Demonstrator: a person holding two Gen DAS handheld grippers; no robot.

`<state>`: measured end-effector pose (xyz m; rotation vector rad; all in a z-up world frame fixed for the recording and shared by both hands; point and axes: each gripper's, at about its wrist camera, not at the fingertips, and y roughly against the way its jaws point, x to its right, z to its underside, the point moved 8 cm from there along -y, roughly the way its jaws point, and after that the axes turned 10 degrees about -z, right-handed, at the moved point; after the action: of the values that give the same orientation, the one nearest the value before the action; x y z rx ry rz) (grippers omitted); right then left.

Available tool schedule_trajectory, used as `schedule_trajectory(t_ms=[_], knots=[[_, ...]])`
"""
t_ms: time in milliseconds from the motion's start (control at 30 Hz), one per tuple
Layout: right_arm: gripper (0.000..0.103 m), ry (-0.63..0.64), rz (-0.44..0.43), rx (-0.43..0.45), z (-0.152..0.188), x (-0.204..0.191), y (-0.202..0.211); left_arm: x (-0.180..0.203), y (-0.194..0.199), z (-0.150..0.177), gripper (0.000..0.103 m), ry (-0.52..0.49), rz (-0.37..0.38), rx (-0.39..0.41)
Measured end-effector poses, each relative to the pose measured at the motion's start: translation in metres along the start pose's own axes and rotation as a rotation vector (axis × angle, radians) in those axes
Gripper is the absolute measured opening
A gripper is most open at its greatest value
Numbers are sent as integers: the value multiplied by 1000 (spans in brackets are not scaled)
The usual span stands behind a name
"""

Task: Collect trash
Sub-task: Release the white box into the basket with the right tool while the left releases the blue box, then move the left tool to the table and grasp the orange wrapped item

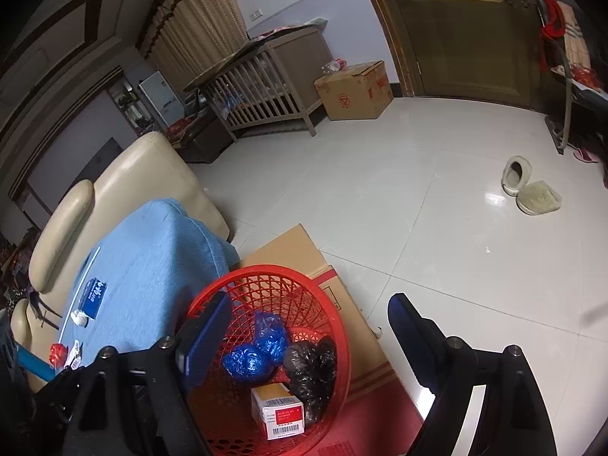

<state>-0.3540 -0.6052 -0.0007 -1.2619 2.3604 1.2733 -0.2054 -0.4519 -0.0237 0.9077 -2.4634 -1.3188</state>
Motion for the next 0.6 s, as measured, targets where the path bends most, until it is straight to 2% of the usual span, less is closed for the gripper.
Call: schedule_trajectory(t_ms=[33, 100, 267, 400, 533, 600], knots=[[86, -2, -3, 0, 1, -1, 0, -1, 1, 0, 85, 19, 34, -10], [86, 0, -13, 1, 1, -5, 2, -3, 5, -1, 85, 36, 53, -9], [86, 28, -37, 8, 0, -20, 5, -36, 25, 1, 85, 102, 24, 36], [86, 44, -59, -14, 5, -32, 1, -93, 44, 14, 85, 219, -42, 68], [86, 67, -97, -56, 21, -51, -10, -161, 58, 48, 85, 359, -165, 63], [86, 83, -114, -86, 32, -62, -18, -183, 62, 65, 85, 413, -191, 54]])
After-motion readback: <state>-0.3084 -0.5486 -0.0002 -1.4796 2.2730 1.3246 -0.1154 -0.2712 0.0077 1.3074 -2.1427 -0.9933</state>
